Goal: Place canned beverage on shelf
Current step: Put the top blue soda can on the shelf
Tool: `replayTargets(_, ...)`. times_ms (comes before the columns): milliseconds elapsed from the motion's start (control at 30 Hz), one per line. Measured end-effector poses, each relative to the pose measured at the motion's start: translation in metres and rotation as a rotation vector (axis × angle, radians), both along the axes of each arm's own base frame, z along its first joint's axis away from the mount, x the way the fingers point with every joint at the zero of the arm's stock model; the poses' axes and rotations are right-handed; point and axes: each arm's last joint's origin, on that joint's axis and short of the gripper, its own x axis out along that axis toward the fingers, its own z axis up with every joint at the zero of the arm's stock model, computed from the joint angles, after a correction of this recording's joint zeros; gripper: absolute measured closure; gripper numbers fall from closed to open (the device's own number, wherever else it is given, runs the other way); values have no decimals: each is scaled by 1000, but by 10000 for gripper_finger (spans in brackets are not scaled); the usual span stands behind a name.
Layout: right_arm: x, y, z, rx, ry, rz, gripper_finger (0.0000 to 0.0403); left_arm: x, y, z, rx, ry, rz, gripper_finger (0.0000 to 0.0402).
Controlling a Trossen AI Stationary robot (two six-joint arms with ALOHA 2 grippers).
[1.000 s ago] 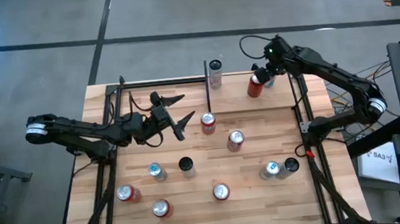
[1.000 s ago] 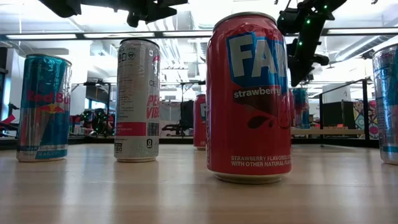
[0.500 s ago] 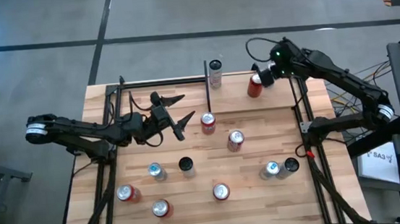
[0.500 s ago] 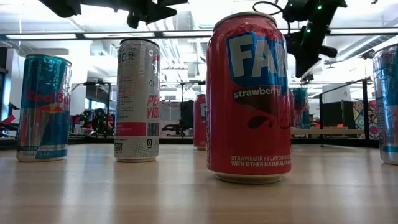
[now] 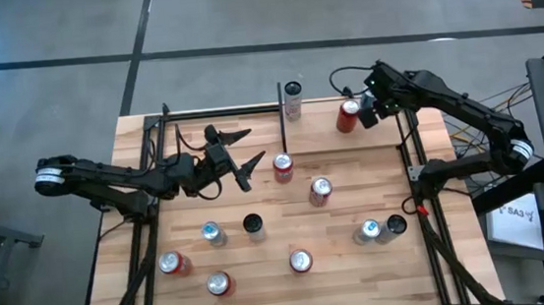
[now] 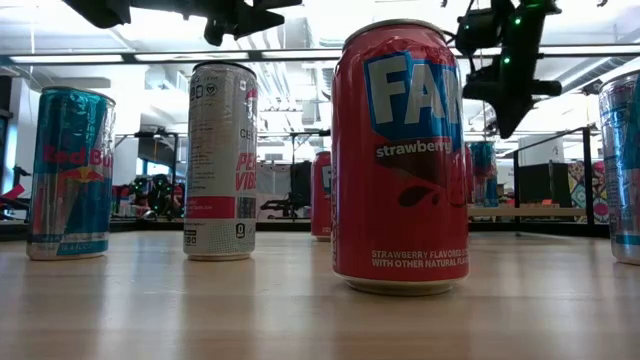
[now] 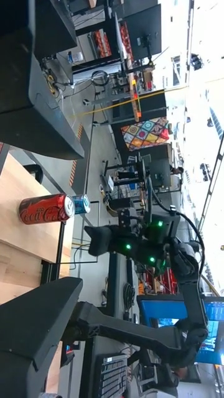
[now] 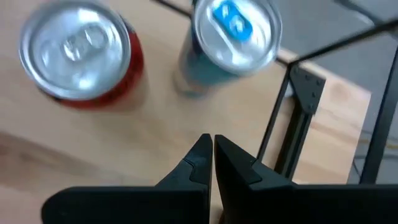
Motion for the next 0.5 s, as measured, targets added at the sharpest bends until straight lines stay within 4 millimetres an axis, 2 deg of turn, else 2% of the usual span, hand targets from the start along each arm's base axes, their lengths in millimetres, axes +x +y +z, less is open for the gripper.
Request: replayTargets(500, 21, -25, -23, -27, 96, 26, 394, 0, 0, 0, -6, -3, -1, 91)
